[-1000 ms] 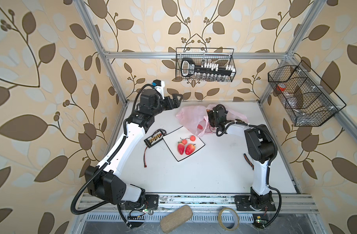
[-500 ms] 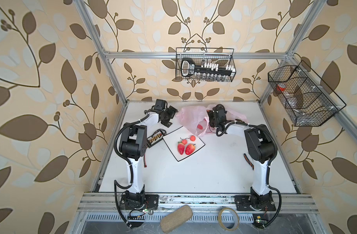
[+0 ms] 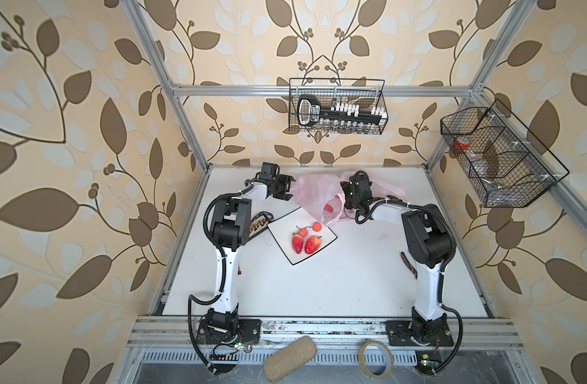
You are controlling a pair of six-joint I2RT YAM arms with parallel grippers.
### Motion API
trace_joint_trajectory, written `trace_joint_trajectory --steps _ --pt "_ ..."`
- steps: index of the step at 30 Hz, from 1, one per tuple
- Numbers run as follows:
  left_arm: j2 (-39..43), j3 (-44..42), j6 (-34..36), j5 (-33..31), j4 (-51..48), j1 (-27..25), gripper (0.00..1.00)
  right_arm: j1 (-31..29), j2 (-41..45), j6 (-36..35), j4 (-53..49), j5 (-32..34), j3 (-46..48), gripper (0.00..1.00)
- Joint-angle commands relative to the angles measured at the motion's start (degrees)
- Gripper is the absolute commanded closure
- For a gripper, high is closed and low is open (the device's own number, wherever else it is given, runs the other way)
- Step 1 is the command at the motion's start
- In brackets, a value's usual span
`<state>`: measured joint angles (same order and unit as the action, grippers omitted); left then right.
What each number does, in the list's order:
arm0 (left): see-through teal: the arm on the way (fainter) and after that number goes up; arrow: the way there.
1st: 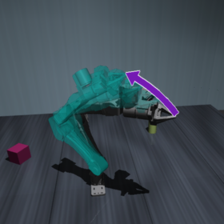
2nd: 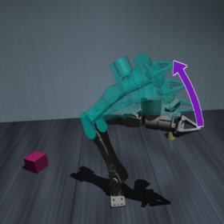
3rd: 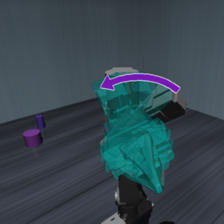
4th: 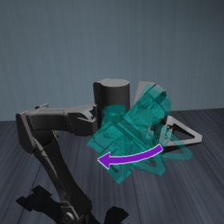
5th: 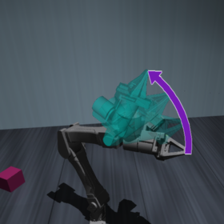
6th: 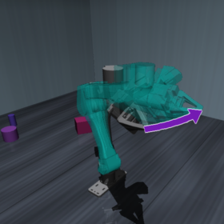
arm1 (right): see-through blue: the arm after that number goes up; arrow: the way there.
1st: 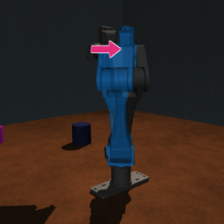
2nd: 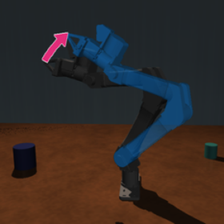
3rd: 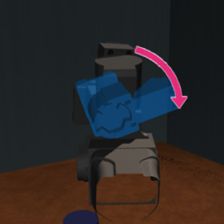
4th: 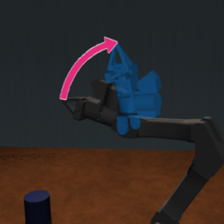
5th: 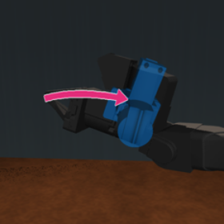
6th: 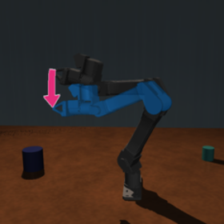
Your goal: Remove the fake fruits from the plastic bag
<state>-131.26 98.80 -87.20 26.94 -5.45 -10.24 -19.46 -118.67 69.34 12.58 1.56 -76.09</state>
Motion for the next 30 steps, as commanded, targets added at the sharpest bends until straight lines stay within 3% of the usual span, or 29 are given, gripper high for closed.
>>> trace_joint_trajectory --steps 1,4,7,9,14,19,25,30 --pt "-0.8 0.3 -2.0 2.7 6.2 -1.2 0.49 0.5 2.3 -0.5 -0.9 -0.6 0.9 0.35" --pt "-0.9 2.1 0.5 3.1 7.0 -1.8 0.64 1.3 3.4 -1.6 -1.1 -0.9 1.6 0.36" --pt "-1.2 7.2 6.7 5.1 4.8 -2.6 0.93 2.3 4.7 -2.5 -1.9 -0.9 2.6 0.35" --pt "-0.6 10.6 12.0 6.2 2.2 -3.7 1.00 3.0 6.1 -2.6 -1.9 -0.8 4.3 0.34" --pt "3.6 14.6 25.2 7.9 -3.7 -7.9 1.00 5.4 11.0 -5.4 -1.8 -1.0 9.4 0.31" --pt "7.4 18.0 33.5 8.7 -8.0 -13.8 1.00 7.6 17.1 -8.7 -1.9 -1.3 15.8 0.28" --pt "8.8 20.6 33.6 10.8 -5.1 -20.0 1.00 9.4 24.1 -9.3 -2.0 -1.4 23.1 0.27" --pt "7.5 20.4 33.0 13.1 -2.5 -21.5 1.00 10.2 31.6 -10.1 -6.2 1.8 28.2 0.26"
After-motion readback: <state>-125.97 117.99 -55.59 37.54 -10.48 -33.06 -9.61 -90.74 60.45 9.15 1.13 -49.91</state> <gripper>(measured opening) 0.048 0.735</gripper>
